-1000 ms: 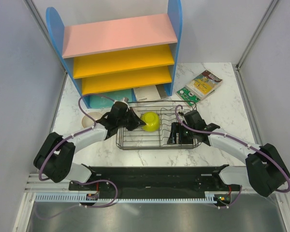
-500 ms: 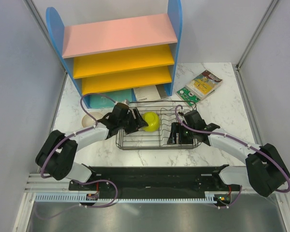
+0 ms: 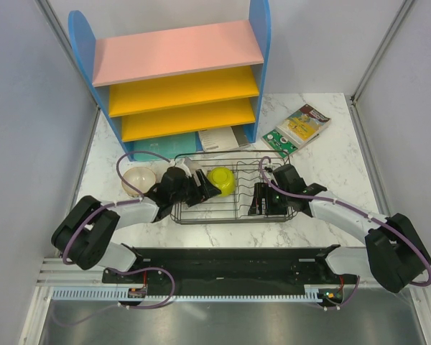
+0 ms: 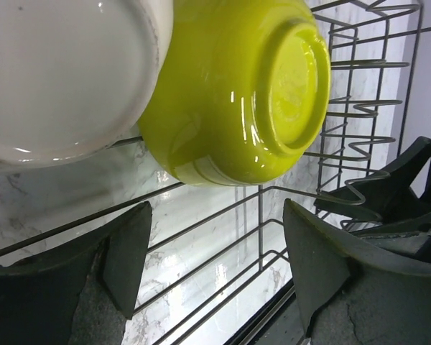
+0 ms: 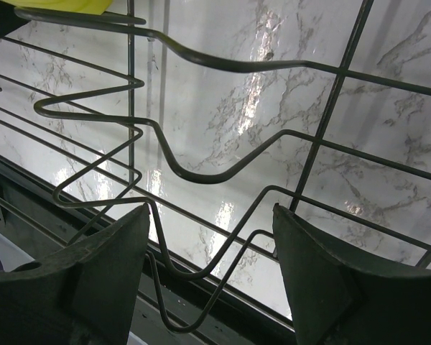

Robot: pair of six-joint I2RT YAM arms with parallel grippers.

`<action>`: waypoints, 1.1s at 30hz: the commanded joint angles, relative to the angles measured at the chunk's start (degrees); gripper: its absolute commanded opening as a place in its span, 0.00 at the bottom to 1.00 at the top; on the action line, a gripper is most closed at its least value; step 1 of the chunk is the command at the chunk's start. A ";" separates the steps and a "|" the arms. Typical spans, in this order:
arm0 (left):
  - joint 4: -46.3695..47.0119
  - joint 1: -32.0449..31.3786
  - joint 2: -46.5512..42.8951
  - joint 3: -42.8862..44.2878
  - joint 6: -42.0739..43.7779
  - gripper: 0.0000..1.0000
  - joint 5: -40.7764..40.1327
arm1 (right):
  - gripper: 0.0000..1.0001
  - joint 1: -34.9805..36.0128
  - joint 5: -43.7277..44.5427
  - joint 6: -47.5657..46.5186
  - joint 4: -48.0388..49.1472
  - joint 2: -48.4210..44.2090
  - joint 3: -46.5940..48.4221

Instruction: Unload the bowls from the dish rack

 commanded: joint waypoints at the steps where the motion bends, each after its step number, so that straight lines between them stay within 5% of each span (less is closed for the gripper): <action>1: 5.67 0.32 0.84 -0.52 -2.31 0.80 1.57 | 0.77 0.13 -0.36 -0.39 -0.97 -0.44 1.08; 23: 14.90 0.41 -1.70 -4.47 -5.74 0.80 -0.54 | 0.77 0.05 -0.18 -0.40 -0.79 -1.50 0.20; 33: 5.50 0.76 -2.85 -1.49 -3.19 0.80 -5.55 | 0.77 0.05 -0.27 -0.57 -1.05 -0.97 0.99</action>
